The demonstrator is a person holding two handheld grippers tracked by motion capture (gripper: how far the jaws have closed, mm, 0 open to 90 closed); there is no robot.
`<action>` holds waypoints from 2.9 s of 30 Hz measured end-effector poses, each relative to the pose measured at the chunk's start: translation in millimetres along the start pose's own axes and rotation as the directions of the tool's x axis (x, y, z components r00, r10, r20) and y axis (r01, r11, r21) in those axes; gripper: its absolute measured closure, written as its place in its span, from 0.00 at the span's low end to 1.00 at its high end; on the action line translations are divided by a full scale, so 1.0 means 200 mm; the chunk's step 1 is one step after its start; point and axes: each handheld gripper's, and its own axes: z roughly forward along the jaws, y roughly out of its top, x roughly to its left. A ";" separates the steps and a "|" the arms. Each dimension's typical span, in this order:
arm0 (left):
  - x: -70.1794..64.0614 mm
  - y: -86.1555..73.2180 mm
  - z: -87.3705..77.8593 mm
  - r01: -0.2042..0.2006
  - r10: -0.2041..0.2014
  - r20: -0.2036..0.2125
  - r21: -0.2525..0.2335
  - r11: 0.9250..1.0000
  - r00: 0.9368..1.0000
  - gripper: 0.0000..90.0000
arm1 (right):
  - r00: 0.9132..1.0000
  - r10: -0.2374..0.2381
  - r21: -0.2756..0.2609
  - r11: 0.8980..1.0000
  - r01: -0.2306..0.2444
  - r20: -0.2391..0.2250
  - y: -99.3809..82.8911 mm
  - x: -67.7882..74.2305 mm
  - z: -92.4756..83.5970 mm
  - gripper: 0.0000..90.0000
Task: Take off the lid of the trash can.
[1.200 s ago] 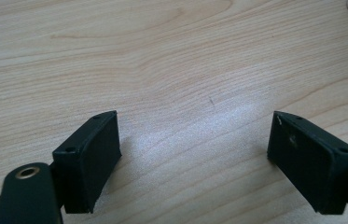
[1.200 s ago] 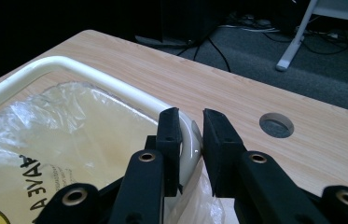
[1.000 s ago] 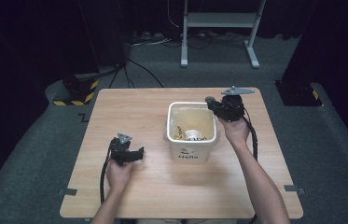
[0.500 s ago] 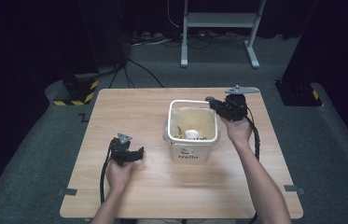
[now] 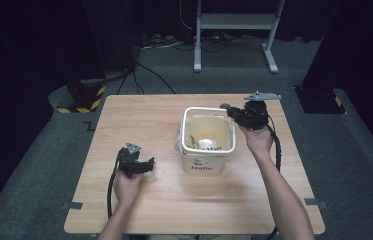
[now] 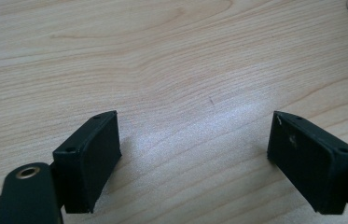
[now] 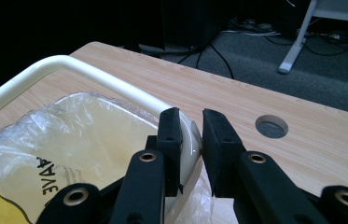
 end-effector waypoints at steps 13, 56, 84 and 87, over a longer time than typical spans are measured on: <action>0.00 0.00 0.00 -0.004 0.004 -0.001 0.003 1.000 1.000 0.19 | 1.000 0.014 0.001 1.000 -0.014 -0.001 0.00 -0.03 -0.05 0.86; 0.00 0.00 0.00 -0.004 0.004 0.000 0.003 1.000 1.000 0.19 | 0.997 0.068 -0.033 0.997 -0.067 0.034 -0.11 -0.19 -0.28 0.87; 0.00 0.00 0.00 -0.004 0.004 -0.001 0.003 1.000 1.000 0.19 | 0.991 0.115 -0.055 0.992 -0.112 0.072 -0.21 -0.31 -0.45 0.87; 0.00 0.00 0.00 -0.005 0.005 -0.001 0.003 1.000 1.000 0.19 | 0.990 0.118 -0.058 0.992 -0.113 0.079 -0.22 -0.32 -0.47 0.87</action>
